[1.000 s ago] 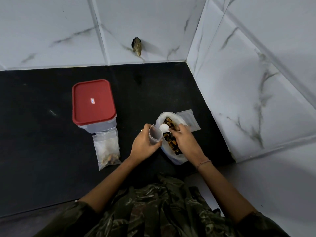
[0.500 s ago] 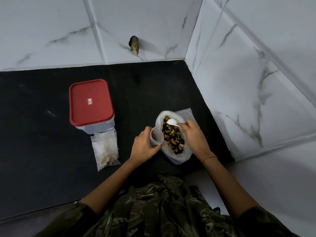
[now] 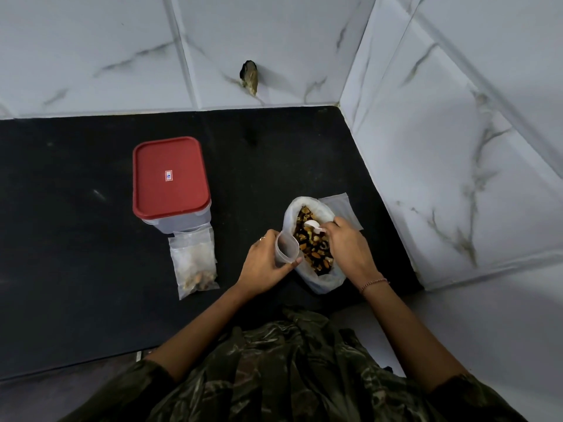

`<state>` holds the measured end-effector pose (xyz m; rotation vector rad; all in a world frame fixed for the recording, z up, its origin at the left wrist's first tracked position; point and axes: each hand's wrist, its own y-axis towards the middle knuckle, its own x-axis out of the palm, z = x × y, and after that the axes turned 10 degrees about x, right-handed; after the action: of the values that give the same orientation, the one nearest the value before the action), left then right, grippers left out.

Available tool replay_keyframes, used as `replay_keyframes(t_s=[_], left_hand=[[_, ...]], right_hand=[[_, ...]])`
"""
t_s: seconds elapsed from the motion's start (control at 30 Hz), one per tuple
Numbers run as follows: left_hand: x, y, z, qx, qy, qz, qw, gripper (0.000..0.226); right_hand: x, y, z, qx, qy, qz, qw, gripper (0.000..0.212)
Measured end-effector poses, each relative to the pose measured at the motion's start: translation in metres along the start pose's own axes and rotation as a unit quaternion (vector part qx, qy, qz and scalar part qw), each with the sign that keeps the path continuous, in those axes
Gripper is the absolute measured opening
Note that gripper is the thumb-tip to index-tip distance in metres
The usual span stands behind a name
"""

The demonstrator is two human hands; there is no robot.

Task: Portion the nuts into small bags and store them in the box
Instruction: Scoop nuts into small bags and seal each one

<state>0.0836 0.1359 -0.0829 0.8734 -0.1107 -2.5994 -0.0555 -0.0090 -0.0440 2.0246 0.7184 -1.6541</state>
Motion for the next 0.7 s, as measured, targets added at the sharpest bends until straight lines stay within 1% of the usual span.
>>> replay_keyframes(t_s=[0.1, 0.2, 0.27, 0.33, 0.4, 0.47, 0.57, 0.6, 0.63, 0.7], left_hand=[[0.001, -0.001, -0.002, -0.004, -0.006, -0.003, 1.0, 0.054], [0.002, -0.002, -0.002, -0.015, -0.013, -0.012, 1.0, 0.055], [0.002, -0.002, -0.002, -0.022, -0.026, -0.021, 0.999, 0.055], [0.003, -0.002, -0.004, -0.027, -0.043, -0.029, 0.998, 0.056], [0.004, -0.002, -0.005, -0.025, -0.052, -0.031, 0.998, 0.056], [0.004, -0.003, -0.006, -0.019, -0.057, -0.032, 0.998, 0.055], [0.006, -0.005, -0.006, -0.008, -0.07, -0.028, 0.997, 0.051], [0.006, -0.005, -0.006, -0.004, -0.072, -0.027, 0.997, 0.05], [0.006, -0.005, -0.006, -0.001, -0.071, -0.028, 0.997, 0.049], [0.006, -0.005, -0.006, 0.006, -0.064, -0.031, 0.997, 0.047]], right_hand=[[-0.002, 0.003, -0.009, -0.001, -0.008, 0.006, 1.0, 0.027], [-0.004, 0.002, -0.009, 0.015, 0.007, -0.02, 1.0, 0.027], [-0.006, 0.003, -0.007, 0.048, 0.031, -0.05, 0.997, 0.027], [-0.008, 0.007, -0.006, 0.102, 0.074, -0.089, 0.988, 0.026], [-0.008, 0.012, -0.007, 0.167, 0.133, -0.132, 0.968, 0.028], [-0.006, 0.016, -0.009, 0.223, 0.197, -0.165, 0.94, 0.029], [-0.002, 0.016, -0.01, 0.283, 0.289, -0.184, 0.896, 0.029], [-0.003, 0.015, -0.011, 0.283, 0.292, -0.183, 0.895, 0.029], [-0.004, 0.012, -0.013, 0.259, 0.269, -0.173, 0.911, 0.029], [-0.005, 0.004, -0.021, 0.171, 0.164, -0.131, 0.963, 0.027]])
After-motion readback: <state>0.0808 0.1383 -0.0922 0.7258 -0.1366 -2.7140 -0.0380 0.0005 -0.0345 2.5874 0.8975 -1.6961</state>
